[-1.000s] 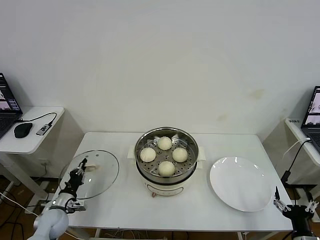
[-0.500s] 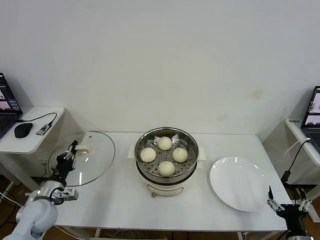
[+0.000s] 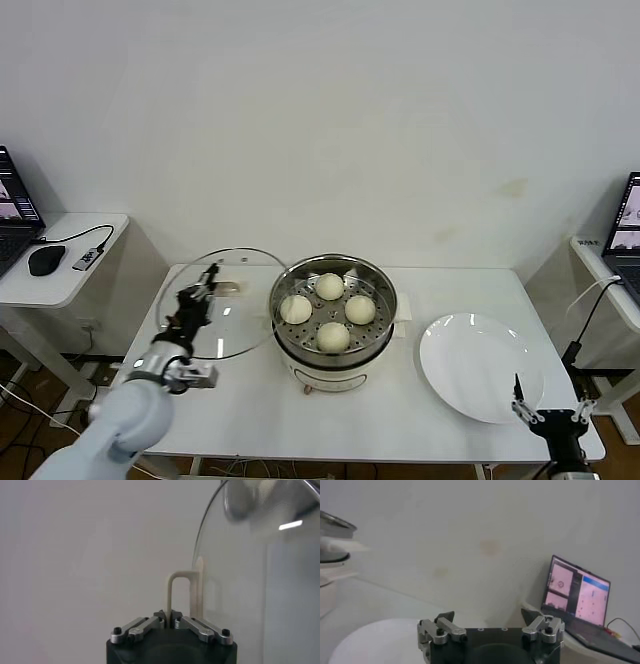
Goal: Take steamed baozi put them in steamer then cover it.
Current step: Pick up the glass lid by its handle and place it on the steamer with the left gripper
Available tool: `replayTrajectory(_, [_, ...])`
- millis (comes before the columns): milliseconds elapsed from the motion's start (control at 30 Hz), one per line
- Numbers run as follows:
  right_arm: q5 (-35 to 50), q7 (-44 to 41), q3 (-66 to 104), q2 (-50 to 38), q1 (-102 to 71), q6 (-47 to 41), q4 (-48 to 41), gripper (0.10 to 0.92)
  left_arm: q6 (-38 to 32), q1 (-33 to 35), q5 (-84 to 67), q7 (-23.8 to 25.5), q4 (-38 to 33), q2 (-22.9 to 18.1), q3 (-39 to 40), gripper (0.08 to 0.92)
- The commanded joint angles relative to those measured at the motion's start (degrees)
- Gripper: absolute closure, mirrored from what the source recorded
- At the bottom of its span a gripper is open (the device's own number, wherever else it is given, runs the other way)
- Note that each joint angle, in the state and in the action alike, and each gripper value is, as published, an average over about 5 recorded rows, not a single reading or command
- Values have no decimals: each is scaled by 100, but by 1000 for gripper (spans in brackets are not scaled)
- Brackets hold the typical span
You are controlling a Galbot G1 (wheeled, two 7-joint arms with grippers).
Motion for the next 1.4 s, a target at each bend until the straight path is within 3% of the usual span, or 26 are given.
replayTrajectory(33, [-227, 19, -264, 132, 33, 8, -62, 203, 1012, -1724, 515, 505, 135, -841, 2124, 857])
replayTrajectory(533, [-343, 48, -273, 133, 107, 78, -305, 203, 1007, -2173, 1291, 809, 1152, -1946, 2681, 857])
replayTrajectory(1400, [-398, 53, -299, 138, 48, 148, -344, 203, 599, -2145, 1469, 515, 1783, -1974, 2673, 857])
